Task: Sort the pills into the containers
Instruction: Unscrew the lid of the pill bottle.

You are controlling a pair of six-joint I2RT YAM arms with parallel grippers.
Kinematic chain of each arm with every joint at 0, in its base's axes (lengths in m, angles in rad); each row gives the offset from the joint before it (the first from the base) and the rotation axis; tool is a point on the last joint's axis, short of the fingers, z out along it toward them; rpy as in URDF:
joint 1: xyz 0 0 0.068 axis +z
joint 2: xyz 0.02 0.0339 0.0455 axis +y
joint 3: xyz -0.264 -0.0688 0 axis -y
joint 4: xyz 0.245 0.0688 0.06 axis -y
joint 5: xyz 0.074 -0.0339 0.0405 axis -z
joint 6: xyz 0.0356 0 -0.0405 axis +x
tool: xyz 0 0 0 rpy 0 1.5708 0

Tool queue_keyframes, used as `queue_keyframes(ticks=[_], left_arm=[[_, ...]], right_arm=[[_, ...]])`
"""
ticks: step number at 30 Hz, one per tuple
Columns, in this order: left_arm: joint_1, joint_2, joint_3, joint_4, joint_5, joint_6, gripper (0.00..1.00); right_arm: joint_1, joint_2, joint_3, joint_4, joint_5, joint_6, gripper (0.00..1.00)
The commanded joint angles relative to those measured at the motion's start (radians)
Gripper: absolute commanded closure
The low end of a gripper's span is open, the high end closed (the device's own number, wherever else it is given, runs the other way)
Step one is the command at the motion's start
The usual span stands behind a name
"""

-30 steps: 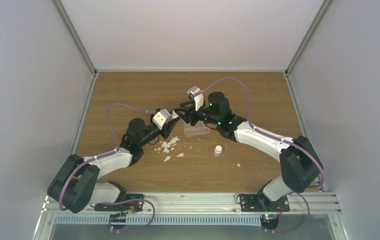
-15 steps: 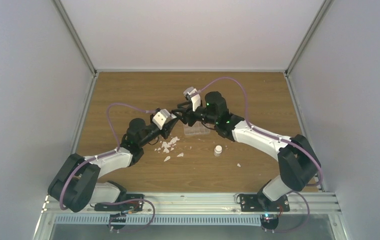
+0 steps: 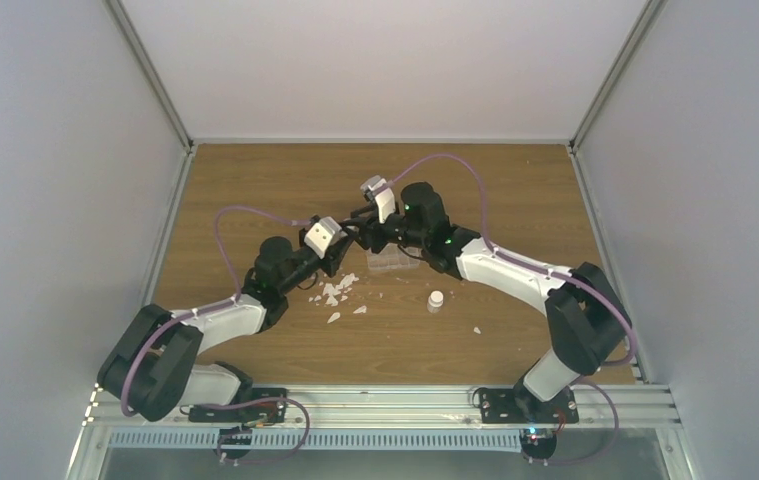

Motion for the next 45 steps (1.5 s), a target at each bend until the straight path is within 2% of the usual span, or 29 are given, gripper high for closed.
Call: queue_keyframes(ticks=[1,11,19,38,45], left_arm=[[-0.028,0.021,-0.017,0.114,-0.083,-0.009,0.34],[-0.100,0.130,-0.011,0.232,-0.281,0.019,0.34],[-0.132,0.187,0.020,0.257,-0.421,0.011,0.34],[-0.137,0.209,0.044,0.274,-0.464,-0.026,0.34],[-0.137,0.197,0.037,0.275,-0.458,-0.026,0.34]], right_arm=[[0.017,0.024,0.044,-0.023,0.058,0.033,0.00],[0.032,0.081,0.118,-0.098,0.226,0.137,0.00],[0.046,0.121,0.162,-0.161,0.322,0.159,0.00],[0.078,0.128,0.167,-0.154,0.326,0.163,0.00],[0.080,0.118,0.156,-0.133,0.327,0.163,0.08]])
